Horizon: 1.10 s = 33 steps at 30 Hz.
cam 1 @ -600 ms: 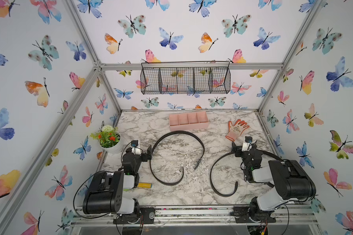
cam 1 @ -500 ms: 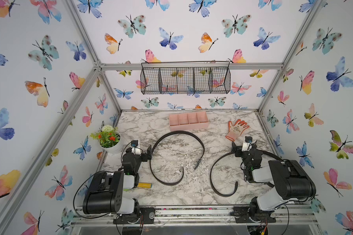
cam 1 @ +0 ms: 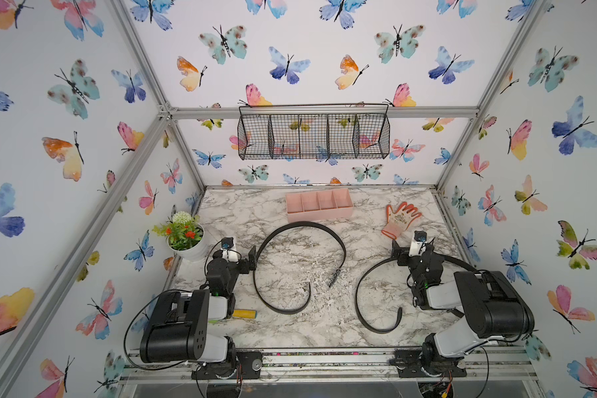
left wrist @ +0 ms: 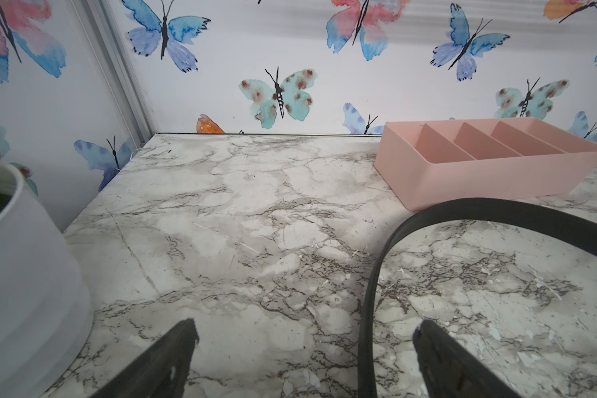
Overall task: Place the belts into the storage roll
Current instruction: Roll the belt at the center of the board.
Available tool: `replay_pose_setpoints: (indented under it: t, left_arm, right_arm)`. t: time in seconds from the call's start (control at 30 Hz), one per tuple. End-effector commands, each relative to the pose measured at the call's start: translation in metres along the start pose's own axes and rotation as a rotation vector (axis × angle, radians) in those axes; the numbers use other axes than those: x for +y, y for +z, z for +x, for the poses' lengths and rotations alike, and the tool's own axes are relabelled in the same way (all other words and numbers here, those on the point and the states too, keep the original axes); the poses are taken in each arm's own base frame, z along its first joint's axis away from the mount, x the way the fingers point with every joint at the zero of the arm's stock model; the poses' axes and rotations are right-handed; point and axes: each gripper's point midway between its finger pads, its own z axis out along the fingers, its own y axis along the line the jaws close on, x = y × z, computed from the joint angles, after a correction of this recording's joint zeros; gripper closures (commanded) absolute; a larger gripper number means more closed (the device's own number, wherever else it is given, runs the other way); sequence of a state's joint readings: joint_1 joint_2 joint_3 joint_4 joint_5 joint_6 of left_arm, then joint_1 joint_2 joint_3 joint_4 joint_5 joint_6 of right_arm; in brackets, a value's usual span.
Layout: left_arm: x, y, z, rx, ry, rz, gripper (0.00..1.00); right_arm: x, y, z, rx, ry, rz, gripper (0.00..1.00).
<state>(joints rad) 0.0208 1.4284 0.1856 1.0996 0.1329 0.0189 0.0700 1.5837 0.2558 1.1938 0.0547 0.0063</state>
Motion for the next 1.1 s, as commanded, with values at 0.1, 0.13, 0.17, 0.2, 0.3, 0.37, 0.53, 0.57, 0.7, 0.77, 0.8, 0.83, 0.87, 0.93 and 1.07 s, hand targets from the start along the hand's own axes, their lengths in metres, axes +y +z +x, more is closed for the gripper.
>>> replay_pose_setpoints:
  t: [0.1,0.13,0.17,0.2,0.3,0.37,0.53,0.57,0.7,0.77,0.8,0.83,0.87,0.93,1.07]
  left_arm:
    - [0.0,0.001,-0.011,-0.029,0.001,0.009,0.02]
    - [0.0,0.001,-0.011,-0.03,0.003,0.009,0.02]
    - [0.0,0.001,-0.012,-0.032,0.002,0.008,0.02]
    - [0.0,0.001,-0.011,-0.03,0.002,0.008,0.02]
    - [0.013,0.002,-0.012,-0.03,-0.021,-0.072,0.02]
    - [0.017,0.002,-0.016,-0.039,-0.031,-0.095,0.02]
    - [0.035,-0.003,-0.038,0.017,-0.095,-0.207,0.02]
    - [0.039,-0.007,-0.044,0.01,-0.137,-0.241,0.02]
    - [0.026,-0.017,-0.057,0.013,-0.225,-0.254,0.02]
    - [0.009,-0.017,-0.06,0.047,-0.195,-0.233,0.02]
    - [-0.007,-0.016,-0.062,0.062,-0.168,-0.2,0.02]
    - [-0.021,-0.017,-0.064,0.073,-0.15,-0.177,0.02]
    - [-0.041,-0.018,-0.066,0.084,-0.125,-0.135,0.02]
    - [-0.077,-0.022,-0.065,0.111,-0.084,-0.057,0.02]
    - [-0.123,-0.036,-0.045,0.265,-0.164,0.038,0.02]
  right_arm:
    - [-0.002,0.003,-0.002,-0.002,-0.001,0.014,0.01]
    - [-0.002,0.003,-0.002,-0.002,0.0,0.014,0.01]
    - [-0.002,0.003,-0.002,-0.002,0.0,0.014,0.01]
    - [-0.002,0.003,-0.002,-0.002,0.0,0.012,0.01]
    - [0.004,0.003,-0.004,-0.005,-0.009,-0.021,0.01]
    - [0.007,0.005,-0.006,0.001,-0.021,-0.038,0.01]
    - [0.0,0.006,-0.021,0.037,-0.012,0.002,0.01]
    - [-0.002,0.005,-0.023,0.048,-0.005,0.015,0.01]
    - [0.006,0.002,-0.022,0.119,0.051,-0.002,0.01]
    - [0.025,0.001,-0.017,0.175,-0.009,-0.035,0.01]
    - [0.035,-0.001,-0.017,0.19,-0.049,-0.048,0.01]
    - [0.049,-0.003,-0.018,0.194,-0.102,-0.063,0.01]
    - [0.062,-0.005,-0.021,0.192,-0.152,-0.078,0.01]
    - [0.087,-0.005,-0.024,0.203,-0.214,-0.135,0.01]
    - [0.138,-0.001,-0.026,0.282,-0.203,-0.353,0.01]
